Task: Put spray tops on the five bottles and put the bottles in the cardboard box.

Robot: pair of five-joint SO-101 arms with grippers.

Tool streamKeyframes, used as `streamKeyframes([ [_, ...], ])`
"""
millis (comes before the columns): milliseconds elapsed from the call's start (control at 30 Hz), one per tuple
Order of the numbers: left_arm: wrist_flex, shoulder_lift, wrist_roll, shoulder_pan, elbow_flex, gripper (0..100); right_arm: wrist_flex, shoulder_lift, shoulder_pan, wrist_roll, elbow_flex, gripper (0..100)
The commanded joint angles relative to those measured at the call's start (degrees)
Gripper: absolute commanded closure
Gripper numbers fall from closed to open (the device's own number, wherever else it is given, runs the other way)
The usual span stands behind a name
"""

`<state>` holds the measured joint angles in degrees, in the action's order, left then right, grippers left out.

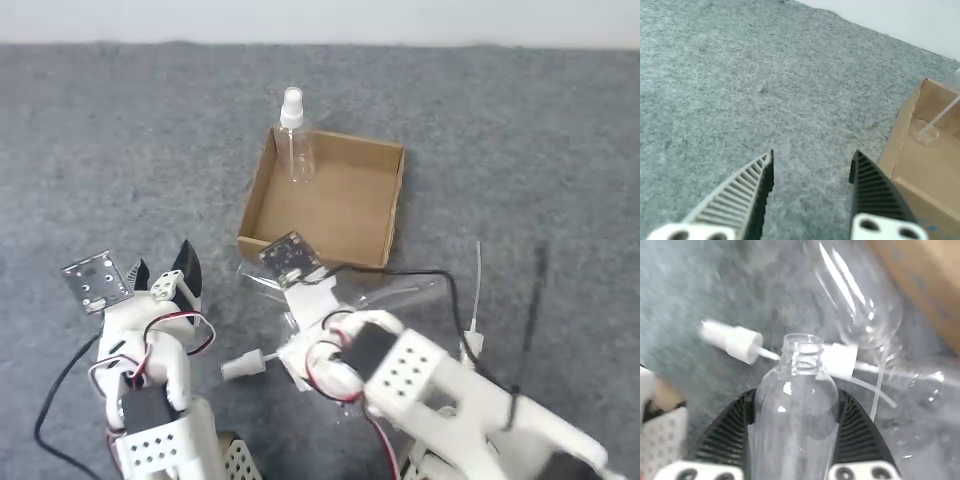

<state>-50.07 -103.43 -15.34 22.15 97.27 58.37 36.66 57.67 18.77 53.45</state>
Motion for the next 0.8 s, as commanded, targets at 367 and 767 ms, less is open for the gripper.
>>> streamKeyframes([
  [367, 1.67, -1.41, 0.35, 0.44, -0.75, 77, -0.66, 19.65, -4.70, -1.14, -3.69, 98.9],
  [767, 1.67, -1.41, 0.44, 0.44, -0.75, 77, -4.00, 26.24, -13.49, -1.14, -1.23, 98.9],
])
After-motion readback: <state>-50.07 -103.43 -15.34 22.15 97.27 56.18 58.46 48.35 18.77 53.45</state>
